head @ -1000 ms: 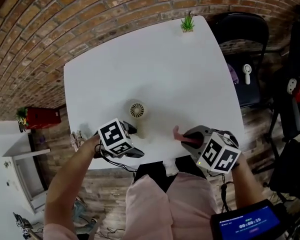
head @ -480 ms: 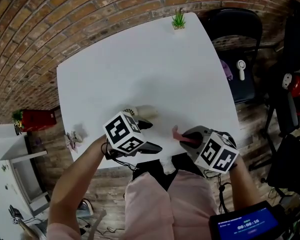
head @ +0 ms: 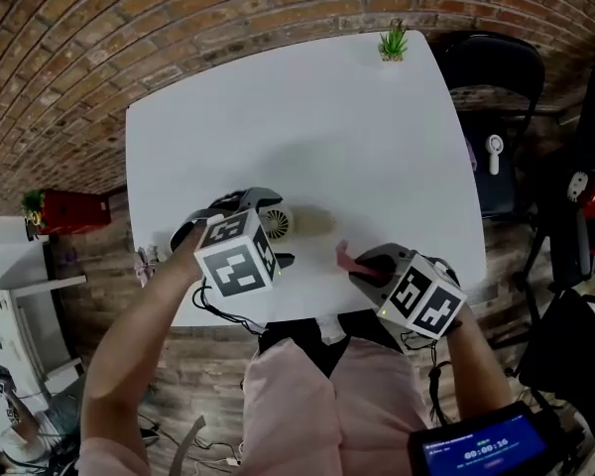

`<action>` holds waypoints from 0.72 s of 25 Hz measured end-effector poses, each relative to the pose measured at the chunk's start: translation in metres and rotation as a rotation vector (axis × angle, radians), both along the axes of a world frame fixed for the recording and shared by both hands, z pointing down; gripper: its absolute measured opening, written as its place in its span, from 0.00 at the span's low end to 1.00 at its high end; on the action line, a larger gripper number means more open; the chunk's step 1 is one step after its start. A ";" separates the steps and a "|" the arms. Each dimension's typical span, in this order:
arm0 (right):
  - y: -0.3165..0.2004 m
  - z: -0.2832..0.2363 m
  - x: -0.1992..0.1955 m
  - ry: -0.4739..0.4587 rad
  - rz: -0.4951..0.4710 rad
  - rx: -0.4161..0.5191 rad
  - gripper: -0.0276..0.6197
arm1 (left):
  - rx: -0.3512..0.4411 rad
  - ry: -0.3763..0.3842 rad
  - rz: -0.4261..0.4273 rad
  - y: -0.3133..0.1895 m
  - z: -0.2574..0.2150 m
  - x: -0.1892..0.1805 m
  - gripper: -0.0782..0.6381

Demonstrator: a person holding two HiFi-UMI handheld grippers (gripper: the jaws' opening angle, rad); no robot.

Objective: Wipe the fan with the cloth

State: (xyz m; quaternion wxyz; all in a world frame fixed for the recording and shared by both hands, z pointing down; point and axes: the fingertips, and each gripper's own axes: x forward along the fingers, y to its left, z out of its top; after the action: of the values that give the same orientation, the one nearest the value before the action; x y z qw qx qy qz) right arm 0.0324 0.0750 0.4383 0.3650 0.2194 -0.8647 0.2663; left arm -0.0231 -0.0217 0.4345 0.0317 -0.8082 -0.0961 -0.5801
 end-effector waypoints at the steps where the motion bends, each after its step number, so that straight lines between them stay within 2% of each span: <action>1: -0.002 0.002 -0.004 0.001 -0.001 -0.008 0.10 | 0.010 -0.035 0.031 -0.001 0.010 -0.003 0.68; 3: -0.005 0.006 -0.012 0.002 0.000 -0.025 0.10 | 0.008 -0.080 0.062 -0.001 0.028 -0.008 0.68; 7: -0.012 0.016 -0.026 -0.009 0.015 -0.066 0.10 | -0.014 -0.100 0.059 -0.004 0.049 -0.012 0.68; 10: -0.020 0.023 -0.036 -0.013 0.030 -0.088 0.10 | 0.028 -0.122 0.094 -0.010 0.058 -0.017 0.67; 11: -0.022 0.025 -0.040 -0.016 0.034 -0.096 0.10 | 0.040 -0.123 0.107 -0.011 0.059 -0.018 0.62; 15: -0.030 0.032 -0.054 -0.031 0.065 -0.126 0.10 | 0.027 -0.106 0.112 -0.010 0.060 -0.016 0.62; 18: -0.041 0.037 -0.060 -0.039 0.126 -0.141 0.10 | 0.029 -0.113 0.128 -0.010 0.061 -0.016 0.62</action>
State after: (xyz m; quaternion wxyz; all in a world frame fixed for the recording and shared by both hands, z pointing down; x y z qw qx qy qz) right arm -0.0276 0.0345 0.4756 0.3449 0.2420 -0.8354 0.3531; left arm -0.0392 -0.0316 0.4952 0.0748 -0.7658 -0.1408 -0.6230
